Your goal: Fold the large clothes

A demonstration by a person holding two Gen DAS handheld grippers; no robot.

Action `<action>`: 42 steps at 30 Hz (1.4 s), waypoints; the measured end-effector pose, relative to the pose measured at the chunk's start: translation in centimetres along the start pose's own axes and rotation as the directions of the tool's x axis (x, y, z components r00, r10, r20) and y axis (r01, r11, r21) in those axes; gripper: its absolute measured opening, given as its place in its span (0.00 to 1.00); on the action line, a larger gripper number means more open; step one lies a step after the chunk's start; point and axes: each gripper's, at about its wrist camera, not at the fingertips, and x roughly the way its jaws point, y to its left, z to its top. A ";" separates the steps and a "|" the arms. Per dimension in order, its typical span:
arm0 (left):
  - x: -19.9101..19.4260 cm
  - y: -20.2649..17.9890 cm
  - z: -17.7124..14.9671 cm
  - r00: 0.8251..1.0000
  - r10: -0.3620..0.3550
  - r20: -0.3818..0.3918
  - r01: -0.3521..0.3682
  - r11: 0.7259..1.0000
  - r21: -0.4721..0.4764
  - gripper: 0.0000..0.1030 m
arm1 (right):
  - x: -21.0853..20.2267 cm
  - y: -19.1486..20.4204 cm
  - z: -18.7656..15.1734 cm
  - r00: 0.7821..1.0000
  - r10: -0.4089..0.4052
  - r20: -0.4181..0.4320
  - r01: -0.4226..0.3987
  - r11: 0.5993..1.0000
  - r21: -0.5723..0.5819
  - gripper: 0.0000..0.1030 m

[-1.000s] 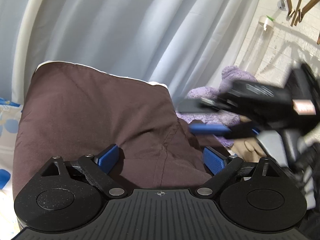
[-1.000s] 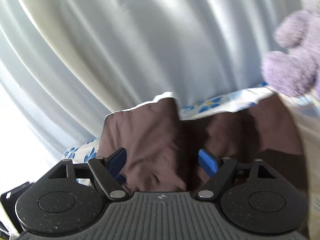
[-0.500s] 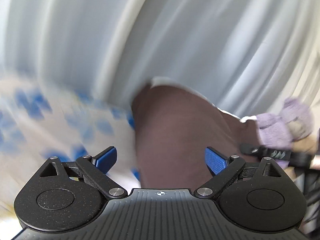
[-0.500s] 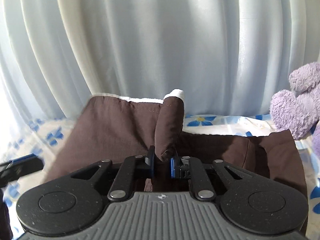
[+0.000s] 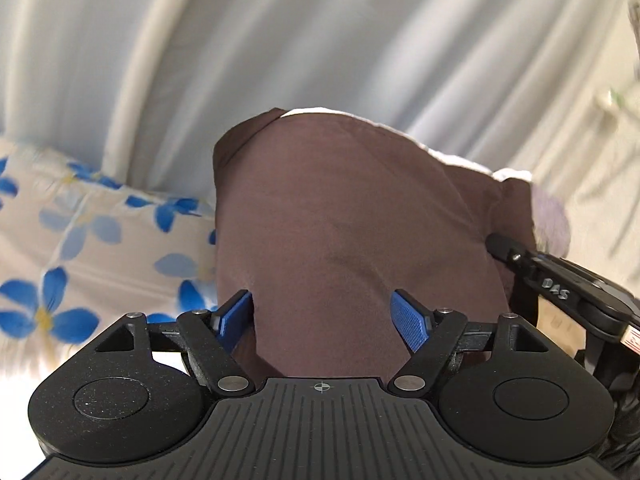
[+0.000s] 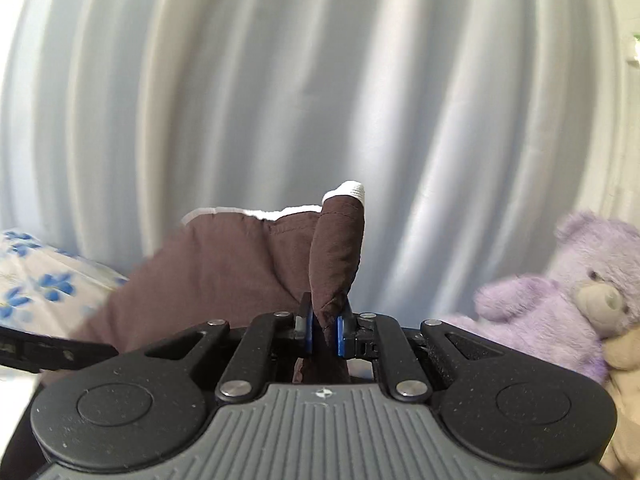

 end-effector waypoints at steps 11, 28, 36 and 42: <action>4.4 -6.9 -2.0 0.996 0.087 0.014 -0.088 0.978 0.189 0.80 | 4.2 -1.7 -5.6 0.969 -0.226 -0.098 0.211 0.968 -0.139 0.10; 7.8 -4.6 -5.1 0.989 0.144 0.040 -0.149 0.970 0.193 1.00 | 4.3 -5.9 -1.9 0.989 -0.089 -0.119 0.116 0.961 0.252 0.21; 7.9 -5.3 -4.6 0.987 0.157 0.023 -0.159 0.967 0.200 1.00 | 4.6 -6.0 -1.7 0.998 0.063 -0.013 -0.055 0.939 0.340 0.21; 10.2 -7.3 1.3 0.977 0.204 0.059 -0.210 0.969 0.132 1.00 | 9.2 -7.6 -7.7 0.992 0.034 -0.120 0.019 0.909 0.415 0.07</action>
